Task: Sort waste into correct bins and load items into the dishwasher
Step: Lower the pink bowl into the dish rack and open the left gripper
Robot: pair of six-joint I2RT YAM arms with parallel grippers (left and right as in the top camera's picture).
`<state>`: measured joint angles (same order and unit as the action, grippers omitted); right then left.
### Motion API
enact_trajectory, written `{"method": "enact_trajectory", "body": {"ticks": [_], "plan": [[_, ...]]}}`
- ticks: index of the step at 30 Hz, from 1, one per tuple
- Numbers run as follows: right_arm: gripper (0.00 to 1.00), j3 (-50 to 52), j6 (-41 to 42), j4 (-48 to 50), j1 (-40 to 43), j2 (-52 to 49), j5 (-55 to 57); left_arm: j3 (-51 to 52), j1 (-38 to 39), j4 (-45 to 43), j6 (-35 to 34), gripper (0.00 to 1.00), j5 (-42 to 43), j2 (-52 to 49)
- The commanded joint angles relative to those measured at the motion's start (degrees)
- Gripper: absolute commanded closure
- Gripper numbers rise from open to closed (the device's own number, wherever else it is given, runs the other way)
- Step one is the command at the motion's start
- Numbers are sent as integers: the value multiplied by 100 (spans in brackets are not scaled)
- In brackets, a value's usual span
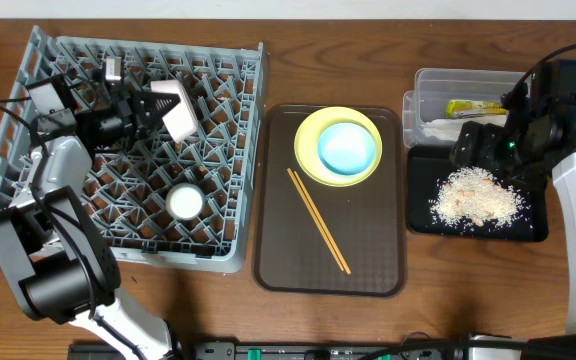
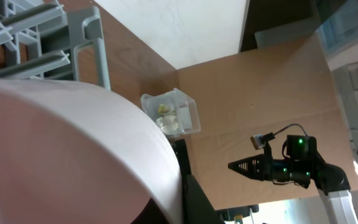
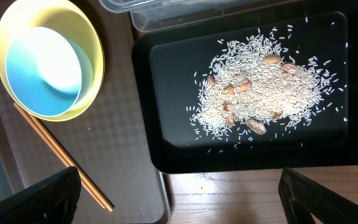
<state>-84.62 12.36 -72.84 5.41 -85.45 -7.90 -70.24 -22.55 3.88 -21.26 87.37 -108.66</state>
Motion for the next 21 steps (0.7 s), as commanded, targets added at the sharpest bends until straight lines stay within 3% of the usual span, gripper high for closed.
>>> {"method": "enact_trajectory", "body": {"ticks": [1, 17, 19, 21], "plan": [[1, 4, -85, -9, 20, 15, -7, -125, 79, -35, -46, 92, 175, -107], [1, 4, -94, -94, 15, 15, -2, -125, -46, -118, -46, 92, -455, -109], [1, 4, -131, -98, 15, 15, -2, -125, -157, -116, -46, 83, -452, -109], [1, 4, -131, -92, 15, 15, -4, -125, -278, -94, -46, 59, -450, -109]]}}
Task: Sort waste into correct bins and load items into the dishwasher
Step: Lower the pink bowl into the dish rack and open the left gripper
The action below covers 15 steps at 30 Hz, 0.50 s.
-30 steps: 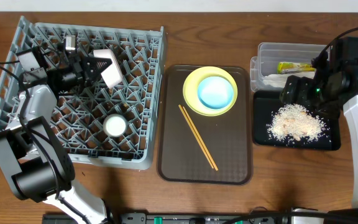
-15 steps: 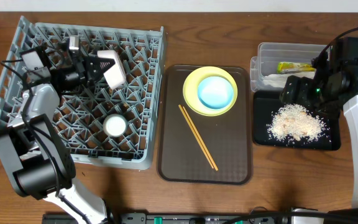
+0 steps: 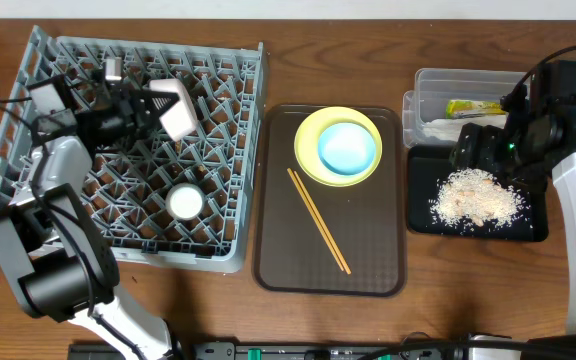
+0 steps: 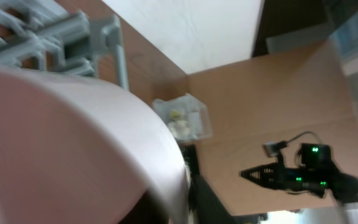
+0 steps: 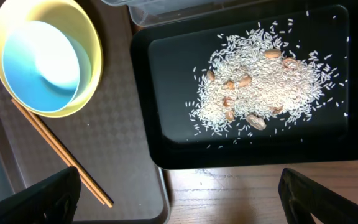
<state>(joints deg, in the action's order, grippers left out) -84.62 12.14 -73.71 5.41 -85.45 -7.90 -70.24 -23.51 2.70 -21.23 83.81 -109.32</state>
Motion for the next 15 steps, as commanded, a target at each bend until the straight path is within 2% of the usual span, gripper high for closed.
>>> {"method": "enact_trajectory", "body": {"ticks": [1, 7, 10, 15], "plan": [[1, 4, -109, -2, 15, 15, -4, -125, -238, 68, -48, 54, -94, -44], [1, 4, -107, -2, 15, 15, -4, -125, -584, 428, -48, 26, -96, -44], [1, 4, -107, -4, 15, 15, -4, -125, -750, 476, -48, 19, -96, -44], [1, 4, -107, -9, 15, 15, -7, -125, -977, 824, -48, 17, -315, -44]]}}
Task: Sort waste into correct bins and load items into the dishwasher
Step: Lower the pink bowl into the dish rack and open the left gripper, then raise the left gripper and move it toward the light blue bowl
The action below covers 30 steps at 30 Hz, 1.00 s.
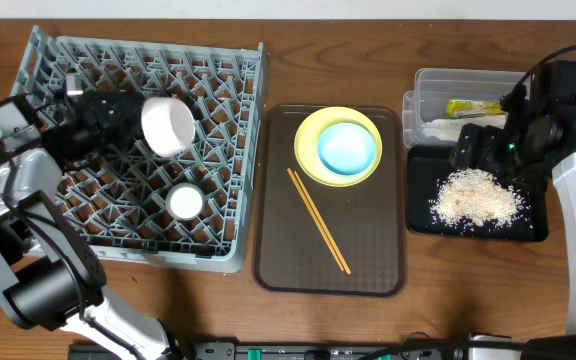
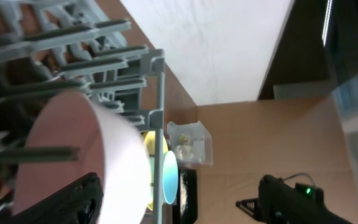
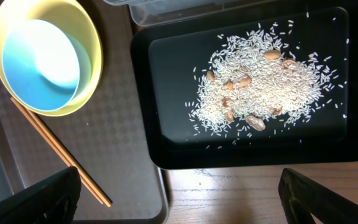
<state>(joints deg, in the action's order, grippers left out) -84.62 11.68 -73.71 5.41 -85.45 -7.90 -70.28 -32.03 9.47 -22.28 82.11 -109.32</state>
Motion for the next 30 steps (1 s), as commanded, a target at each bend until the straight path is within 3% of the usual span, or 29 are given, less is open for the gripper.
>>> {"method": "enact_trajectory", "body": {"ticks": [1, 6, 7, 13, 21, 26, 30], "plan": [[1, 4, -61, -9, 15, 15, -7, -120, -157, 286, 59, 16, -289, -44], [1, 4, -63, -11, 15, 15, -4, -120, -269, 817, 313, 15, -782, -39], [1, 4, -63, -13, 15, 15, -4, -120, -291, 837, 313, 9, -782, -33], [1, 4, -109, -22, 15, 15, -4, -120, -308, 848, 315, 9, -901, 306], [1, 4, -107, -24, 15, 15, -4, -120, -201, 1209, 319, 8, -2514, 1534], [1, 4, -109, -15, 15, 15, -4, -120, 323, 1797, 636, 8, -3464, 2216], [1, 4, -109, -22, 15, 15, -4, -122, 1165, 2094, 723, 8, -4238, 2551]]}}
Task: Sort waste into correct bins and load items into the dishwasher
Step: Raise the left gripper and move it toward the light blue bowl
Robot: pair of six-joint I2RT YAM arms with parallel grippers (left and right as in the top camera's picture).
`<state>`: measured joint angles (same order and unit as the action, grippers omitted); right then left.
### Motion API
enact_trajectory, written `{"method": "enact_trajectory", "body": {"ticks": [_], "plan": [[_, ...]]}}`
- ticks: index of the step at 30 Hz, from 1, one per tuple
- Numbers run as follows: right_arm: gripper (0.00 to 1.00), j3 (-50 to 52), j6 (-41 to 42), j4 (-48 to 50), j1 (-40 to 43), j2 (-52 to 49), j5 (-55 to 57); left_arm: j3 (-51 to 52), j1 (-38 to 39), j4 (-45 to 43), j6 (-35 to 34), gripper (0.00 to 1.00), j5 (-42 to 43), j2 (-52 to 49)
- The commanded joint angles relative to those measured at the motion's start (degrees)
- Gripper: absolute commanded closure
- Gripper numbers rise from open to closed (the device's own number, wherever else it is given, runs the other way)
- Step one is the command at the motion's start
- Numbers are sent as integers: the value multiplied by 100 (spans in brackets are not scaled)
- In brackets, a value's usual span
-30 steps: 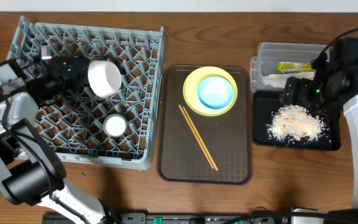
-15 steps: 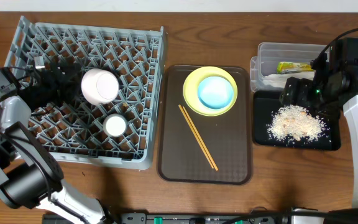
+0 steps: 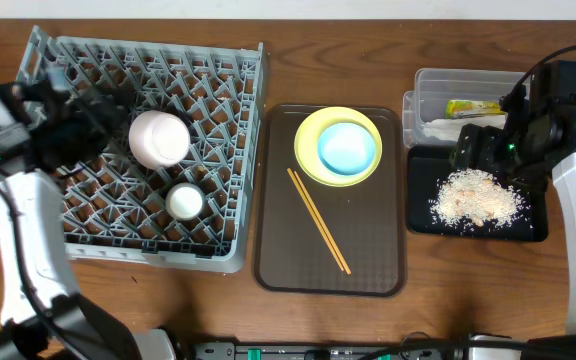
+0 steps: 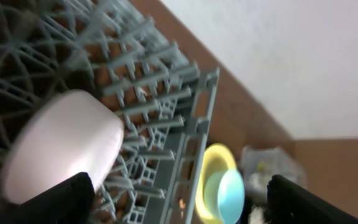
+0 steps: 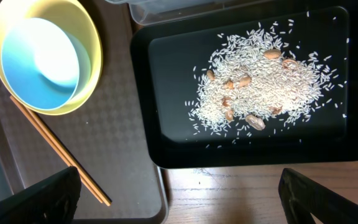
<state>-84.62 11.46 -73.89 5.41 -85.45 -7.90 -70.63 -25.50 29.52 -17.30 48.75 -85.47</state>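
A pale pink cup [image 3: 159,139] sits mouth down in the grey dish rack [image 3: 238,150]; it also shows in the left wrist view, cup [image 4: 61,146]. My left gripper [image 3: 103,125] is open just left of it, holding nothing; the left gripper [image 4: 176,202] has wide-apart fingers [image 4: 55,199]. A small white cup [image 3: 185,202] stands nearer in the rack. On the brown tray [image 3: 368,270] rest a yellow bowl [image 3: 313,135] holding a blue bowl [image 3: 347,148], and chopsticks [image 3: 318,220]. My right gripper [image 3: 480,145] hovers open over the black bin [image 3: 528,230]; the right gripper [image 5: 179,199] is empty.
Rice and nuts [image 5: 263,87] lie in the black bin. Behind it stands a clear bin [image 3: 433,85] with a yellow wrapper [image 3: 473,107]. Bare wooden table [image 5: 260,199] shows between tray and bin and along the front edge.
The pink cup was tilted between my left gripper's spread fingers; it now rests mouth down in the rack, and the left gripper sits farther left, clear of it. The right arm is unchanged.
My left gripper first held the pink cup over the back of the rack, and still did a moment later. Then its fingers were apart with the cup tilted in the rack. Now the cup stands upside down and the gripper is off it. The right gripper stayed over the black bin.
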Motion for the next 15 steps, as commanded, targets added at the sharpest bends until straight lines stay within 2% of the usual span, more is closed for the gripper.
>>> {"method": "enact_trajectory", "body": {"ticks": [1, 5, 11, 15], "plan": [[1, 4, -87, -7, 15, 15, -4, -87, 706, 94, 225, 8, -1010, 203], [1, 4, -85, -7, 15, 15, -4, -166, 1770, 129, 221, 8, -1703, 232], [1, 4, -87, -20, 15, 15, -4, -579, 3414, 140, 225, 8, -3228, 140], [1, 4, -85, -28, 15, 15, -4, -1169, 4089, 376, 258, 8, -3567, -192]]}}
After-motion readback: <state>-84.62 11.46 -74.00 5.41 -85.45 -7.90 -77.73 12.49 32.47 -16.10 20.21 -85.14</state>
